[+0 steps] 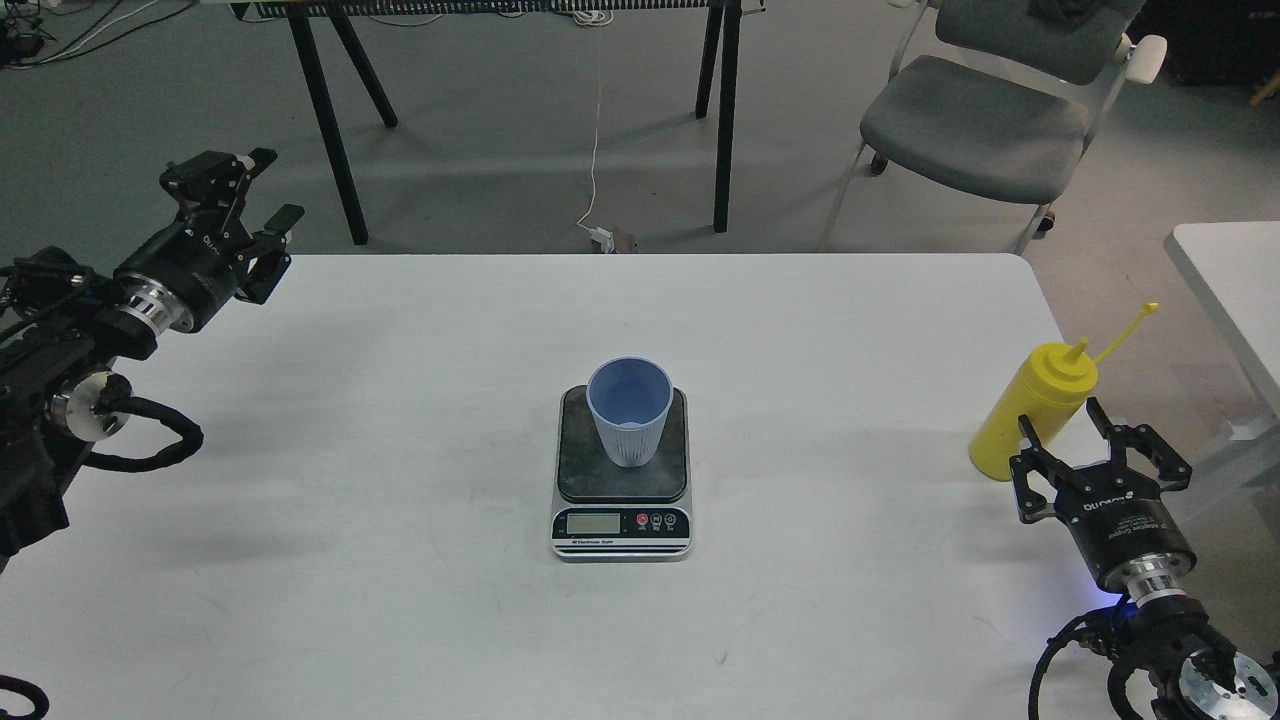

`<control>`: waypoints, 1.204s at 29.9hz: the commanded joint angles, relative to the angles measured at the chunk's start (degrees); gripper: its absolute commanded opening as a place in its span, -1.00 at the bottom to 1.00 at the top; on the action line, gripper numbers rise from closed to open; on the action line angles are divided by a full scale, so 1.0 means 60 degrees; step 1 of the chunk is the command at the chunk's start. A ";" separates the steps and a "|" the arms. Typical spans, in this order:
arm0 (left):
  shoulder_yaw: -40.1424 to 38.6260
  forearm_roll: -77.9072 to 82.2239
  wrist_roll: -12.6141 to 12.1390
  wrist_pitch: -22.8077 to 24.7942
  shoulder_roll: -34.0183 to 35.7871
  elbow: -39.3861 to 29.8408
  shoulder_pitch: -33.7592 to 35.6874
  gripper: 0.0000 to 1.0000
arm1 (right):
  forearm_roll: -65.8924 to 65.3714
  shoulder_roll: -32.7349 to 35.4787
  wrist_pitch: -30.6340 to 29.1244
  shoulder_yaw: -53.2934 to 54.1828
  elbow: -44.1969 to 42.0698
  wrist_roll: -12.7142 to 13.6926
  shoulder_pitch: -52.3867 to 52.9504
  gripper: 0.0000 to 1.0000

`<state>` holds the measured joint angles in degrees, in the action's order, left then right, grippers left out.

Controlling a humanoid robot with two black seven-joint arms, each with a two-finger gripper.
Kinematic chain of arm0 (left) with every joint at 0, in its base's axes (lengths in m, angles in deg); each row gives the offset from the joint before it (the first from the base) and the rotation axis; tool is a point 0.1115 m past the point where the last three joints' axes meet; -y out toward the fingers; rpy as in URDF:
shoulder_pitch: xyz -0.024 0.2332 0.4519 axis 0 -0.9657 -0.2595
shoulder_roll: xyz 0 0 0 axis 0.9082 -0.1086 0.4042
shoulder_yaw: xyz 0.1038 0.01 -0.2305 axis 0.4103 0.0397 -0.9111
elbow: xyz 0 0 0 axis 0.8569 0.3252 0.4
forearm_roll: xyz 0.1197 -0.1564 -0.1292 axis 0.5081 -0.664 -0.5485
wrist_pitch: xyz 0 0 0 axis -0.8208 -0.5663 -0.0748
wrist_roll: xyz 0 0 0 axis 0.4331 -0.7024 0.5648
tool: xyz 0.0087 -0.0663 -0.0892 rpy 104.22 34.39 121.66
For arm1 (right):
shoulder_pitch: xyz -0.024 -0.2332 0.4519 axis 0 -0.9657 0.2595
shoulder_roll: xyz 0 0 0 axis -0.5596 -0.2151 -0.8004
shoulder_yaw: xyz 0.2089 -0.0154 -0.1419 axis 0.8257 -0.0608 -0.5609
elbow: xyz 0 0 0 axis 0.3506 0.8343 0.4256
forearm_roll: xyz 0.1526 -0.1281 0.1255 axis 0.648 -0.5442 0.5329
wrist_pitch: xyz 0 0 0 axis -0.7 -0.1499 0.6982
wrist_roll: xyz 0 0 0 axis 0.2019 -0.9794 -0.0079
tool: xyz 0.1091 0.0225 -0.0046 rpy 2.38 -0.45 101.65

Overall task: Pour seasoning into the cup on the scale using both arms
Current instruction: 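Lift the yellow bottle with the right gripper above the blue cup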

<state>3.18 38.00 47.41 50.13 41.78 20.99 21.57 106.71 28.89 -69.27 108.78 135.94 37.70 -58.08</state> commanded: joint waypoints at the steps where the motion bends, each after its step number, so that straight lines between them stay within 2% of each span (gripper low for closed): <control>1: 0.0014 0.0007 0.0001 0.0000 0.0067 0.0000 -0.0013 0.30 | -0.0014 0.0000 0.0000 -0.0045 -0.0021 0.0018 -0.0031 0.63; 2: 0.0014 0.0007 0.0001 0.0000 0.0067 0.0000 -0.0013 0.30 | -0.0014 0.0000 0.0000 -0.0089 -0.0022 0.0033 -0.0045 1.00; 15: 0.0014 0.0051 0.0001 0.0000 0.0082 -0.0014 -0.0013 0.30 | -0.0014 -0.0103 0.0000 -0.0031 -0.0695 0.0018 0.0101 0.99; 36: 0.0029 0.0066 0.0001 0.0000 0.0360 -0.0059 -0.0028 0.31 | -0.0044 -0.0542 0.0000 -0.0309 -0.1867 0.0004 0.1580 0.99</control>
<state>3.34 38.39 47.43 50.13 43.92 20.63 21.40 106.45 25.65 -69.27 107.04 125.44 37.72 -49.25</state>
